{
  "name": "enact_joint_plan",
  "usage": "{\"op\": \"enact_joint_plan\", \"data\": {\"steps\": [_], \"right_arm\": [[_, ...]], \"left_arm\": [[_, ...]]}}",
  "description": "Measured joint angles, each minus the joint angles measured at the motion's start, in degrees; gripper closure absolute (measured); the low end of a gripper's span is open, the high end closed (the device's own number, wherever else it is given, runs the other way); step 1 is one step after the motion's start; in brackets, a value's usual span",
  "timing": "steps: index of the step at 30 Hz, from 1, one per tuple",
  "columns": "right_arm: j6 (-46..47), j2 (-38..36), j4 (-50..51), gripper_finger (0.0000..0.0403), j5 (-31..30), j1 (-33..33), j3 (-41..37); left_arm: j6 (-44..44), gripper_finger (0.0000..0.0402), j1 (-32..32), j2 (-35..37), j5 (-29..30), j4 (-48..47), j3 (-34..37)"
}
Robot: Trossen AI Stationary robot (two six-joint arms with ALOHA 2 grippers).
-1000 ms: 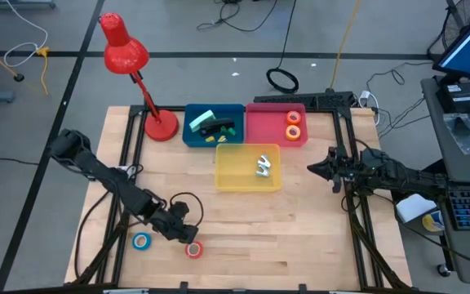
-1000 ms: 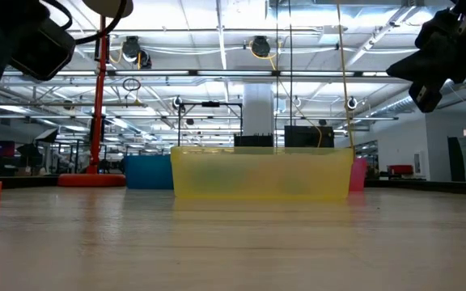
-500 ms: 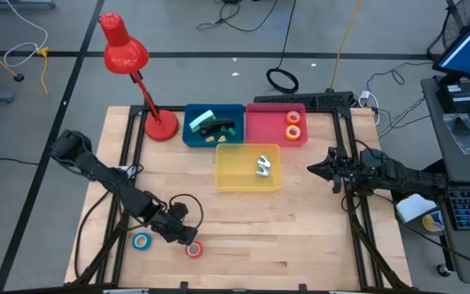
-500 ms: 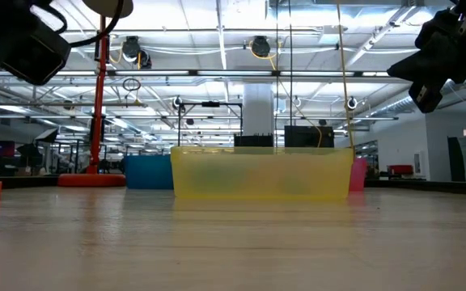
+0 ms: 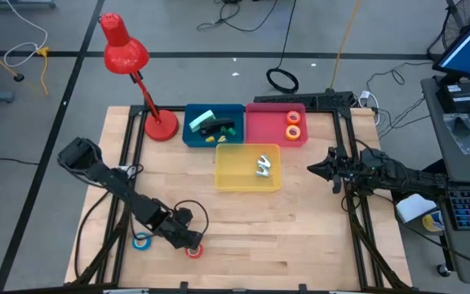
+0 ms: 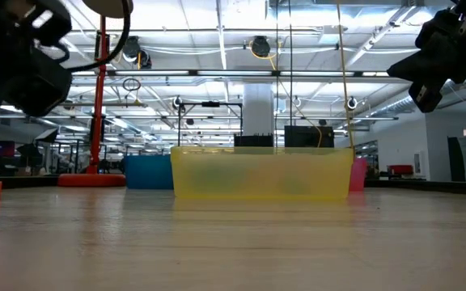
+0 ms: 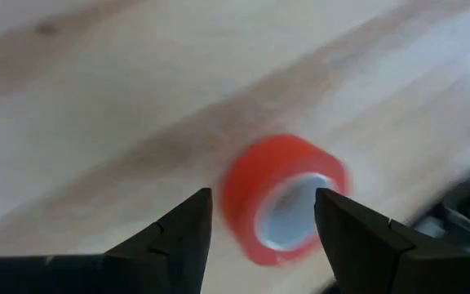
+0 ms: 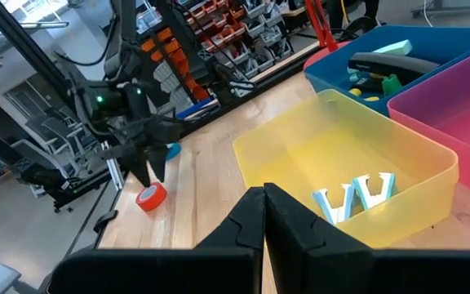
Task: Pick and place Stapler, Stapler remover, tape
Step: Put the red tape into the red bin
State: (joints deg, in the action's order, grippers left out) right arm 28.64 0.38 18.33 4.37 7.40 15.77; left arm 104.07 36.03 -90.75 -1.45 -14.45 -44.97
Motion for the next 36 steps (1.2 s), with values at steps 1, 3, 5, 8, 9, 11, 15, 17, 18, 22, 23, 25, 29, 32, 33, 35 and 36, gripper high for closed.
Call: {"op": "enact_joint_plan", "data": {"steps": [1, 3, 5, 8, 9, 11, 15, 17, 18, 22, 23, 25, 29, 32, 33, 35, 36], "right_arm": [[0.0, 0.0, 0.0, 0.0403, 0.0, 0.0, 0.0], [0.0, 0.0, 0.0, 0.0403, 0.0, 0.0, 0.0], [0.0, 0.0, 0.0, 0.0403, 0.0, 0.0, 0.0], [0.0, 0.0, 0.0, 0.0403, 0.0, 0.0, 0.0], [0.0, 0.0, 0.0, 0.0403, -0.1, 0.0, 0.0], [0.0, 0.0, 0.1, 0.0403, 0.0, 0.0, 0.0], [-0.7, 0.0, 0.0, 0.0403, -0.1, 0.0, 0.0], [-1.1, 0.0, 0.0, 0.0403, -0.1, 0.0, 0.0], [-1.3, 0.0, 0.0, 0.0403, -0.1, 0.0, 0.0], [-2.1, 0.0, 0.0, 0.0403, 0.0, 0.0, 0.0], [-2.3, 0.0, 0.0, 0.0403, -0.1, 0.0, 0.0], [-2.5, 0.0, 0.0, 0.0403, -0.1, 0.0, 0.0], [-2.6, 0.0, 0.0, 0.0403, 0.0, 0.0, 0.0], [-2.6, 0.0, 0.0, 0.0403, 0.0, 0.0, 0.0], [-2.6, 0.0, 0.0, 0.0403, 0.0, 0.0, 0.0], [-2.6, 0.0, 0.0, 0.0403, 0.0, 0.0, 0.0], [-2.6, 0.0, 0.0, 0.0403, 0.0, 0.0, 0.0]], "left_arm": [[0.0, 0.0186, 0.0, -0.7, 0.0, 0.0, 0.0], [0.1, 0.0186, 0.0, -2.3, -0.3, 0.8, 0.0], [0.2, 0.0186, 0.0, -3.4, -1.5, 1.7, -0.1], [1.1, 0.0186, 0.0, -4.6, -3.3, 1.5, -0.2], [1.3, 0.0186, 0.0, -4.9, -3.7, 1.4, -0.2], [1.4, 0.0186, 0.0, -5.1, -4.1, 1.2, -0.2], [1.5, 0.0186, 0.0, -5.2, -4.4, 0.9, -0.2], [1.5, 0.0186, 0.0, -5.2, -4.5, 0.9, -0.2], [1.3, 0.0186, 0.0, -5.3, -4.5, 0.8, -0.2], [-0.6, 0.0186, 0.0, -5.3, -4.9, -0.4, -0.1], [-1.1, 0.0186, 0.0, -5.3, -5.1, -1.0, -0.2], [-1.6, 0.0186, 0.0, -5.3, -5.2, -2.1, -0.2], [-1.8, 0.0200, 0.0, -5.4, -5.7, -3.3, -0.2], [-1.9, 0.0235, 0.0, -5.4, -5.8, -3.9, -0.1], [-1.9, 0.0251, 0.0, -5.4, -5.9, -4.0, -0.1], [-1.9, 0.0285, 0.0, -5.4, -6.0, -4.3, -0.1], [-1.9, 0.0303, 0.0, -5.4, -6.0, -4.4, 0.0]]}}
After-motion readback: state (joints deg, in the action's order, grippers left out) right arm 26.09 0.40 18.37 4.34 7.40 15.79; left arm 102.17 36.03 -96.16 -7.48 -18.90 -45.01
